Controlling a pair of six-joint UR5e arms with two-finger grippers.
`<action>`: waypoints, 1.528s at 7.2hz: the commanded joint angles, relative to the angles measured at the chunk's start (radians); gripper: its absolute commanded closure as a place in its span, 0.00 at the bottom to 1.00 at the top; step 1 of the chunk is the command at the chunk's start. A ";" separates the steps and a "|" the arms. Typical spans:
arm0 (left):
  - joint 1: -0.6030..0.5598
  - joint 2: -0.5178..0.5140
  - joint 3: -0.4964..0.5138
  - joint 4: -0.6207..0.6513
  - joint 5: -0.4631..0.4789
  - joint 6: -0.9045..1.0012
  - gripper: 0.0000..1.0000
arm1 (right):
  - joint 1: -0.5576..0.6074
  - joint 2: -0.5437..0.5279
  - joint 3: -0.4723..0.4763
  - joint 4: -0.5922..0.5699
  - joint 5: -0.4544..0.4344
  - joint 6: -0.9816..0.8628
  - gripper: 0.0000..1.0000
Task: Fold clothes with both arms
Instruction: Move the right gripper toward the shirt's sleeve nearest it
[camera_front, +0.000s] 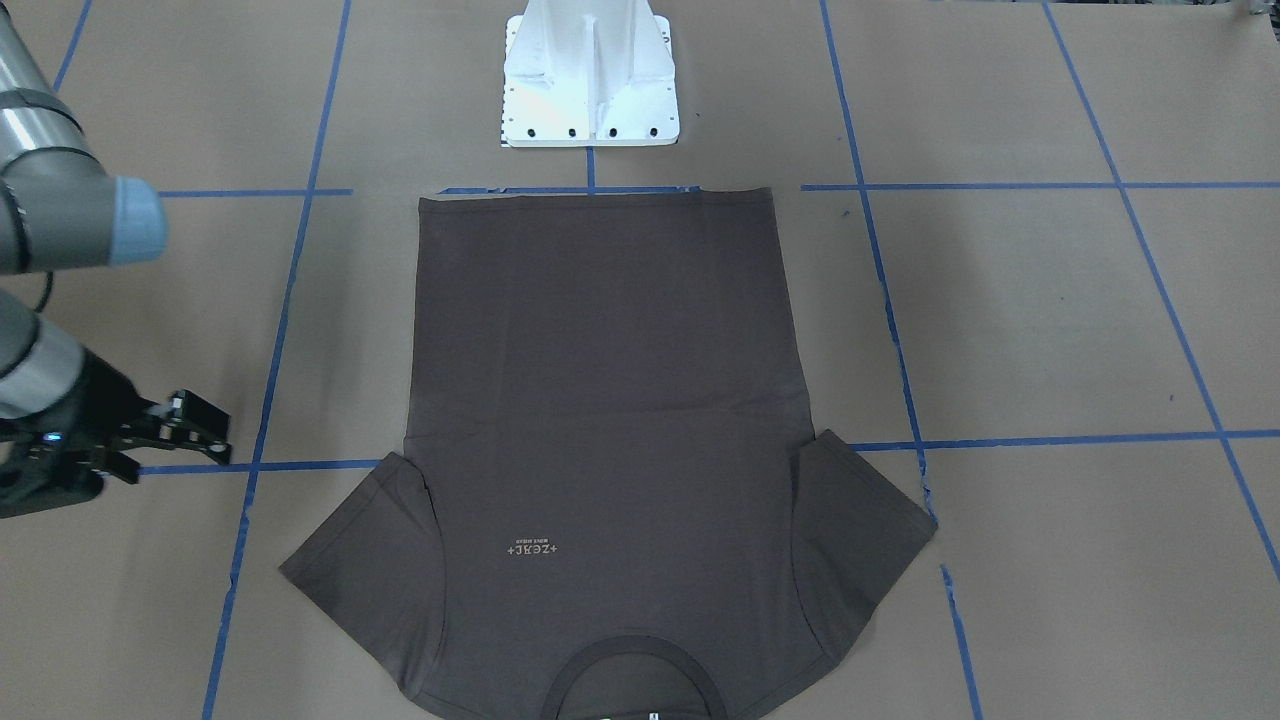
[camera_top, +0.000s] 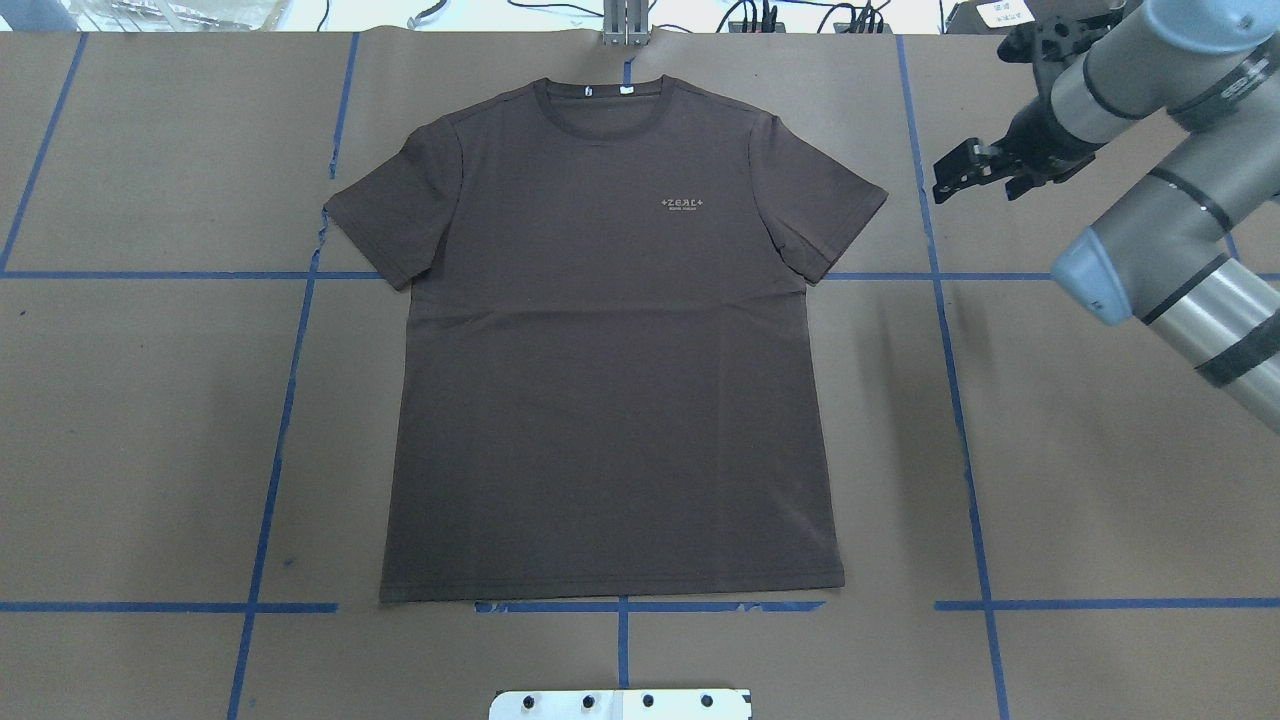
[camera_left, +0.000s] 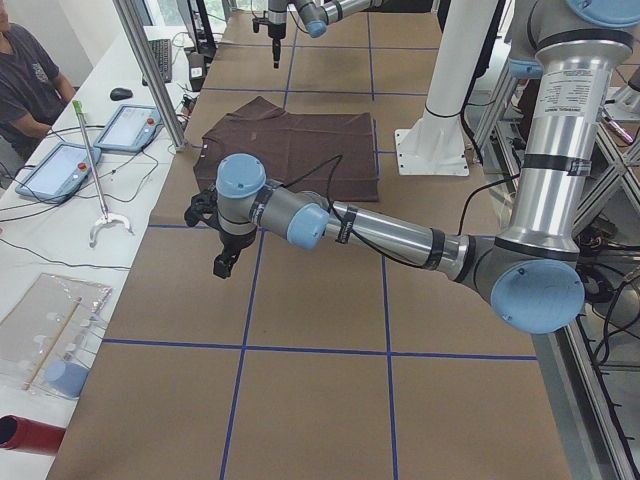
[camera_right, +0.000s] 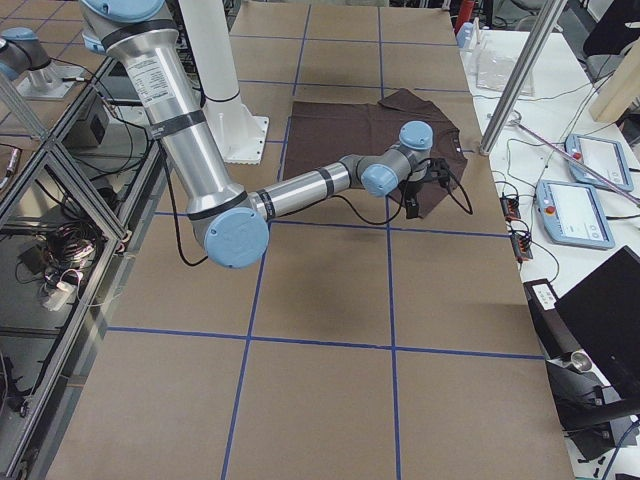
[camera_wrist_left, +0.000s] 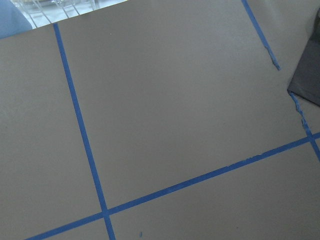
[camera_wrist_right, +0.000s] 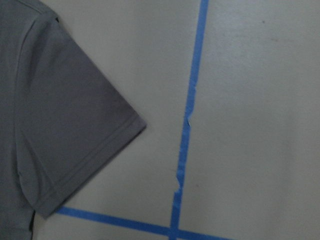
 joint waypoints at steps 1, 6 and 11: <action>0.019 -0.013 0.009 0.000 0.002 0.000 0.00 | -0.045 0.124 -0.193 0.116 -0.056 0.089 0.00; 0.017 -0.013 0.007 -0.002 0.000 0.001 0.00 | -0.071 0.246 -0.403 0.114 -0.087 0.087 0.01; 0.017 -0.019 0.010 -0.002 0.000 0.003 0.00 | -0.090 0.277 -0.472 0.114 -0.090 0.087 0.33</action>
